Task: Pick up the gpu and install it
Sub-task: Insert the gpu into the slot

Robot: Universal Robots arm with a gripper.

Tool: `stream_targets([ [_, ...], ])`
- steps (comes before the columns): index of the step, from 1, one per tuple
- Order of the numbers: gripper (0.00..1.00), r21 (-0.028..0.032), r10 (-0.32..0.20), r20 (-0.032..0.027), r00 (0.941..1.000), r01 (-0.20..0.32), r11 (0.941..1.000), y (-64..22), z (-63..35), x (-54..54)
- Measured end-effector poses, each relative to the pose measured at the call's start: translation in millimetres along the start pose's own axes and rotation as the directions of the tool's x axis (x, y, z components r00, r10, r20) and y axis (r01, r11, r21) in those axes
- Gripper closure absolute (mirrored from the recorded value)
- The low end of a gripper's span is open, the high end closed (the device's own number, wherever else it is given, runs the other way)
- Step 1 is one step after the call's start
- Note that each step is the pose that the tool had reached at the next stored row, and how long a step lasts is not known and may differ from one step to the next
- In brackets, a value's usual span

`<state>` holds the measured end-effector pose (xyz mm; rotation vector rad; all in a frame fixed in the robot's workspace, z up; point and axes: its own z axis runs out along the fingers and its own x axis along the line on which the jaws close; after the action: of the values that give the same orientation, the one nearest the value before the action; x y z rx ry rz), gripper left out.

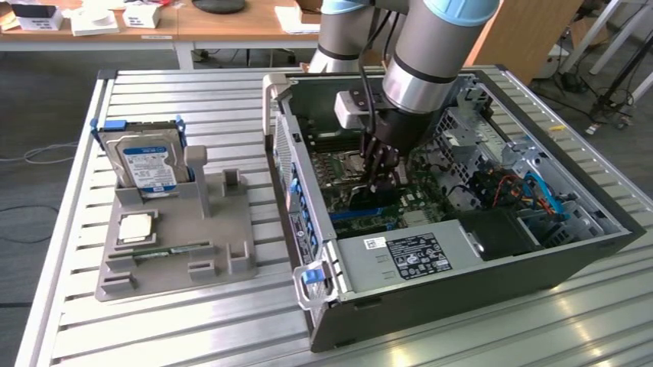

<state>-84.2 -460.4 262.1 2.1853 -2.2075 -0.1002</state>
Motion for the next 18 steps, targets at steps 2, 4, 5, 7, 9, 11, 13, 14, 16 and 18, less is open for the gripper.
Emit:
stream_targets([
  [2, 0.73, 0.0002, 0.000, 0.0005, 1.0000, 0.000, 1.0000, -0.1, 0.9, 0.0],
  [4, 0.73, 0.0001, 0.000, 0.0002, 1.0000, 0.000, 1.0000, -0.1, 1.9, 0.0],
  [5, 0.73, 0.0000, 0.000, 0.0000, 1.0000, 0.000, 1.0000, -0.1, 2.1, 0.0],
  [7, 0.73, 0.0000, 0.000, 0.0001, 1.0000, 0.000, 1.0000, -0.2, 2.6, 0.1],
  [9, 0.73, -0.0001, 0.000, -0.0002, 1.0000, 0.000, 1.0000, -0.2, 3.4, 0.1],
  [11, 0.73, -0.0001, 0.000, -0.0003, 1.0000, 0.000, 1.0000, -0.2, 3.7, 0.1],
  [13, 0.73, 0.0000, 0.000, 0.0000, 1.0000, 0.000, 1.0000, -0.3, 3.8, 0.1],
  [14, 0.73, 0.0000, 0.000, 0.0000, 1.0000, 0.000, 1.0000, -0.3, 3.9, 0.1],
  [16, 0.73, 0.0000, 0.000, 0.0001, 1.0000, 0.000, 1.0000, -0.3, 3.9, 0.1],
  [18, 0.73, 0.0001, 0.000, 0.0001, 1.0000, 0.000, 1.0000, -0.3, 3.9, 0.1],
])
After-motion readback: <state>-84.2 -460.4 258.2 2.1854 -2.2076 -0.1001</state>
